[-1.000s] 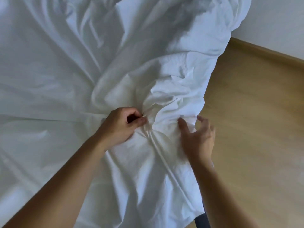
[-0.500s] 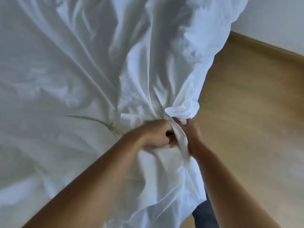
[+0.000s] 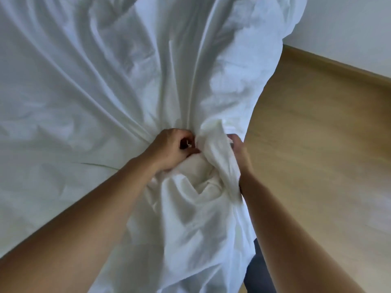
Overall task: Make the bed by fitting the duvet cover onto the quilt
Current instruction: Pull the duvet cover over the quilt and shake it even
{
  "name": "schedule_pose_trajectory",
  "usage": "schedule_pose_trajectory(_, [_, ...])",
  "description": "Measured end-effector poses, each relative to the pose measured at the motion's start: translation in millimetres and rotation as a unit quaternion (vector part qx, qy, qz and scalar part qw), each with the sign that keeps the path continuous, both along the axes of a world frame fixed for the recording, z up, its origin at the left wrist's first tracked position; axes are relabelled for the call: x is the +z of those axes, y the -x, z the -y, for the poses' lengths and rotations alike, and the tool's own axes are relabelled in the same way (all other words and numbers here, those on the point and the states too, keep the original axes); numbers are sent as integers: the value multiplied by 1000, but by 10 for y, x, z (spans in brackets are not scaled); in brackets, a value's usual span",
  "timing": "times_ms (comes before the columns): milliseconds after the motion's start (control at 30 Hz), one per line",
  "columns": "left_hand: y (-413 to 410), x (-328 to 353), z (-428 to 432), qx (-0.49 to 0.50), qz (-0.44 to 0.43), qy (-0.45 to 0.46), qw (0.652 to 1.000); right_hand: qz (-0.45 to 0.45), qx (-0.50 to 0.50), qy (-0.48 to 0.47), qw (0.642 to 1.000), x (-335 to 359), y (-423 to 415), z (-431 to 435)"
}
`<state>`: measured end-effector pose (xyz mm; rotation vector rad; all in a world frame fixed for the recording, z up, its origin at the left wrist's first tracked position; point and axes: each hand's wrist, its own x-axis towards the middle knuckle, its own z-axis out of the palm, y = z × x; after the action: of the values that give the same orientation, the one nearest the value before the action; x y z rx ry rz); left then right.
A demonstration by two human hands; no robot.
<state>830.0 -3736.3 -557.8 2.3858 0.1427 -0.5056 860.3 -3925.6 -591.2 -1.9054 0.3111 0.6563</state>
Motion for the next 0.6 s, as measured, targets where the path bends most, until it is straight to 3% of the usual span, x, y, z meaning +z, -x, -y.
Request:
schedule_pose_trajectory(100, [9, 163, -275, -29, -18, -37, 999, 3, 16, 42, 999, 107, -146, -214])
schedule_pose_trajectory(167, [60, 324, -631, 29, 48, -86, 995, 50, -14, 9, 999, 190, -82, -245])
schedule_pose_trajectory(233, [175, 434, -995, 87, 156, -170, 969, 93, -54, -13, 994, 234, 44, -190])
schedule_pose_trajectory(267, [235, 467, -1096, 89, 149, -223, 959, 96, -79, -23, 992, 221, 81, -178])
schedule_pose_trajectory(300, [276, 465, -1132, 87, 102, -256, 957, 83, -81, -27, 993, 209, 94, -165])
schedule_pose_trajectory(367, [334, 386, -1064, 29, -74, -303, 950, 28, -69, -49, 996, 215, 95, -116])
schedule_pose_trajectory(400, [276, 391, -1008, -10, -114, -332, 936, -24, -57, -72, 995, 205, 58, -75])
schedule_pose_trajectory(433, [163, 399, -937, -41, -102, -354, 929, -80, -47, -77, 993, 242, 24, -42])
schedule_pose_trajectory(467, [19, 426, -854, -54, -50, -354, 932, -124, -23, -79, 989, 256, 8, -5])
schedule_pose_trajectory(533, [-269, 504, -601, -30, 51, -264, 963, -156, 39, -65, 985, 240, 11, 55])
schedule_pose_trajectory(600, [-422, 507, -261, -44, 17, -162, 986, -187, 29, -94, 977, 161, 48, 140])
